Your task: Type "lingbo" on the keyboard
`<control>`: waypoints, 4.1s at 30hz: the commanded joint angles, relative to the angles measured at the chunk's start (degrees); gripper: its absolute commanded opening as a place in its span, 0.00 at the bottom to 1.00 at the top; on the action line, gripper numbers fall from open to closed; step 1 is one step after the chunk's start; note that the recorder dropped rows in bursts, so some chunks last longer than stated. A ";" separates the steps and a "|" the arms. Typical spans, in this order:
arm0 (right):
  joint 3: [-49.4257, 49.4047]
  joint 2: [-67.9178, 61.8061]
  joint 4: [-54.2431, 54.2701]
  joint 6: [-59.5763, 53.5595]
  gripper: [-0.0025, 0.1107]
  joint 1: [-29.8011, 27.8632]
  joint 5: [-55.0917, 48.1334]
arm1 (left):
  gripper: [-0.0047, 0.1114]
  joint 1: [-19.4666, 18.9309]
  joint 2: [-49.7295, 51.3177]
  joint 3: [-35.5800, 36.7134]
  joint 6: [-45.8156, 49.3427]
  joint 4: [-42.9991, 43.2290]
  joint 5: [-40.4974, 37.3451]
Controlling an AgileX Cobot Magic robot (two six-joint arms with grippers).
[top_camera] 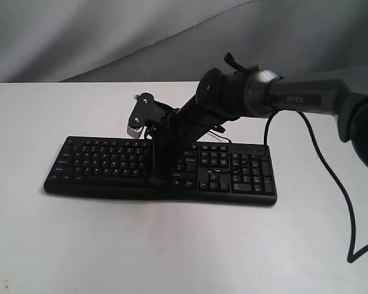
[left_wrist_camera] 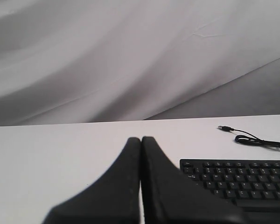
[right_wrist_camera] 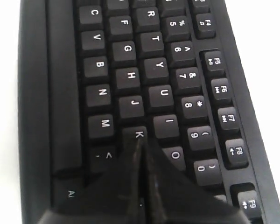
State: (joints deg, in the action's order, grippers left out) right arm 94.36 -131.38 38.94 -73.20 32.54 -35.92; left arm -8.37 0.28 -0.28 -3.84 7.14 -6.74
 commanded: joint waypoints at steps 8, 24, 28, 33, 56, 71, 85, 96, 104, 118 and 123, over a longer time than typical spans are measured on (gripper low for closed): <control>0.44 -1.47 0.65 -0.67 0.02 0.07 -0.56 | 0.04 0.38 -0.28 0.28 -0.12 0.01 0.50; 3.61 -0.26 1.93 -2.19 0.02 1.00 2.13 | 0.04 0.38 -0.28 0.28 -0.12 0.01 0.50; 7.29 -2.32 2.28 -1.70 0.02 1.24 0.12 | 0.04 0.38 -0.28 0.28 -0.12 0.01 0.50; 7.57 -3.00 0.68 -0.27 0.02 1.24 -0.04 | 0.04 0.38 -0.28 0.28 -0.12 0.01 0.50; 7.74 -4.39 -0.36 1.40 0.02 1.14 1.09 | 0.04 0.38 -0.28 0.28 -0.12 0.01 0.50; 7.74 -2.70 -0.98 1.67 0.02 1.30 -1.07 | 0.04 0.38 -0.28 0.28 -0.12 0.01 0.50; 7.74 -3.49 -1.44 1.67 0.02 5.05 -2.22 | 0.04 0.38 -0.28 0.28 -0.12 0.01 0.50; 7.74 -3.86 -1.44 1.67 0.02 5.05 -1.89 | 0.04 0.38 -0.28 0.28 -0.12 0.01 0.50; 7.74 -4.62 -1.44 1.67 0.02 5.05 -1.89 | 0.04 0.38 -0.28 0.28 -0.12 0.01 0.50; 10.02 -3.55 -2.31 2.20 0.02 5.05 0.10 | 0.04 0.38 -0.28 0.28 -0.12 0.01 0.50; 15.75 -6.47 -2.10 2.96 0.02 5.05 -3.25 | 0.04 0.38 -0.28 0.28 -0.12 0.01 0.50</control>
State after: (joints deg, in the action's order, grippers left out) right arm 107.46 -136.54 36.69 -70.66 37.62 -37.18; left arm -8.37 0.28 -0.28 -3.84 7.14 -6.74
